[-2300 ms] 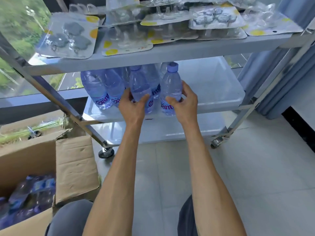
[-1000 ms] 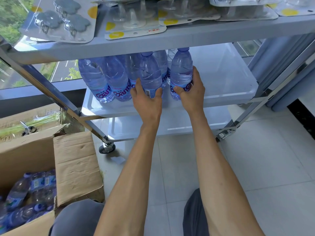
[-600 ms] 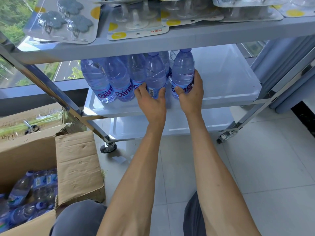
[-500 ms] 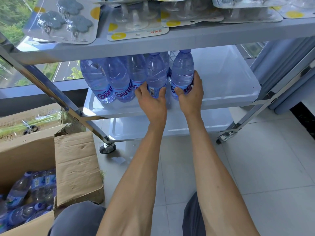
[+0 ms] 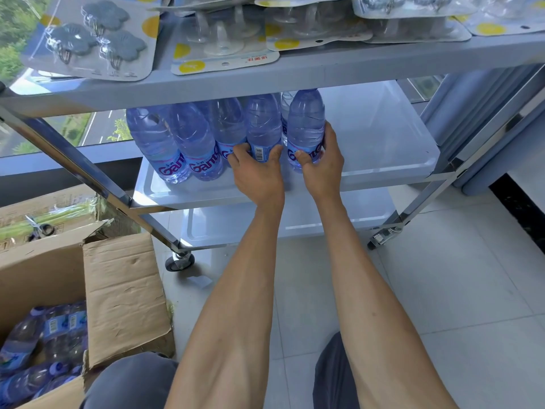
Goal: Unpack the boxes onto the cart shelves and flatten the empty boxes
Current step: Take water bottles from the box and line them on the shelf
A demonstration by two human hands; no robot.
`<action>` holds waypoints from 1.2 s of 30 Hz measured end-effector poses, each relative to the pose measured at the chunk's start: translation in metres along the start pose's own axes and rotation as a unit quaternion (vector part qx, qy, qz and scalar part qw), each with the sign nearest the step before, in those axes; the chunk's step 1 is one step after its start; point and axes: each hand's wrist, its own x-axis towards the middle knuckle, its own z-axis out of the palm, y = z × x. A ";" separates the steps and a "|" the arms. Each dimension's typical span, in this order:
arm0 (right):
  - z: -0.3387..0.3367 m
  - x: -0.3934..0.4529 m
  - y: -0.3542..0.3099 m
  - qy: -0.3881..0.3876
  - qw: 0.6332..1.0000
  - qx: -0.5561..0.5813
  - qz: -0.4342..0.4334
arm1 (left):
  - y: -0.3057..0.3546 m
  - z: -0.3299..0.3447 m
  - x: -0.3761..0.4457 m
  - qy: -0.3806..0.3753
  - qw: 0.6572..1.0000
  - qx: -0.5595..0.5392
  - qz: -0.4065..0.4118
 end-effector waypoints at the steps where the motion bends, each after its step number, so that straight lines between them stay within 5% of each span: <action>1: 0.000 0.001 0.000 -0.003 1.000 -0.001 0.001 | -0.001 0.000 0.001 0.000 1.000 0.002 0.002; 12: 0.011 0.009 0.003 -0.024 1.000 0.009 0.005 | -0.007 -0.003 0.011 -0.028 0.999 -0.019 0.023; 18: 0.020 0.007 0.004 -0.038 0.998 0.000 0.045 | -0.025 -0.028 0.027 0.040 0.998 -0.033 0.039; 27: 0.037 -0.004 0.007 0.056 0.994 -0.026 0.095 | -0.018 -0.035 0.037 0.045 0.998 0.034 -0.022; 36: 0.034 0.002 0.010 0.034 0.997 -0.044 0.058 | -0.019 -0.023 0.021 -0.083 0.994 0.054 0.050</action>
